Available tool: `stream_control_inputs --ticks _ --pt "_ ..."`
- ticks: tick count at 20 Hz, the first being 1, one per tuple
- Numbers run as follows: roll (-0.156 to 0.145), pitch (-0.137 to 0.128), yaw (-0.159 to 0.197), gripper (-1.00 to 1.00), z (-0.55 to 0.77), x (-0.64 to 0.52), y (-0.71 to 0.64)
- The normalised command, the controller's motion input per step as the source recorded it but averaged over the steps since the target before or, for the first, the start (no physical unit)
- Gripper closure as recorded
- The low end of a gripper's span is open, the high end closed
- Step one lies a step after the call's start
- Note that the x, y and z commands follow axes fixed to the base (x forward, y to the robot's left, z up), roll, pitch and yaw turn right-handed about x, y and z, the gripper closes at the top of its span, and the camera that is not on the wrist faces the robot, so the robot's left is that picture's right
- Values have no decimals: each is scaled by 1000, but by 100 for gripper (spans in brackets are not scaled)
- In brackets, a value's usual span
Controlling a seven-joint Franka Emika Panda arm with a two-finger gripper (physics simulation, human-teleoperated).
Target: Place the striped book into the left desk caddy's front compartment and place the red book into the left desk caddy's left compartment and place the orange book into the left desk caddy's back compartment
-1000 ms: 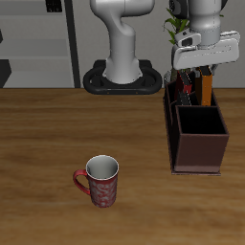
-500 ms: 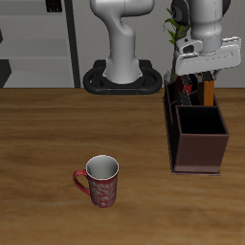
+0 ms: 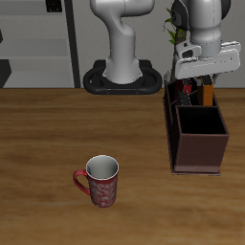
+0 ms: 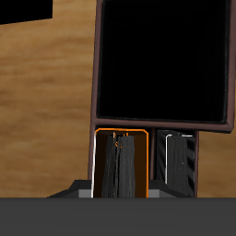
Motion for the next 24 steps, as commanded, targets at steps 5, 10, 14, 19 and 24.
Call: stream_control_inputs --ticks 5,10,14,19,24 --pt "8 44 -14 100 -212 1 -5" --pt "-2 30 -7 100 -142 16 -18" --pt "10 24 3 100 -107 0 29" --pt "3 26 -1 100 -90 58 -27" --pt "13 23 -18 100 -14 -7 -14"
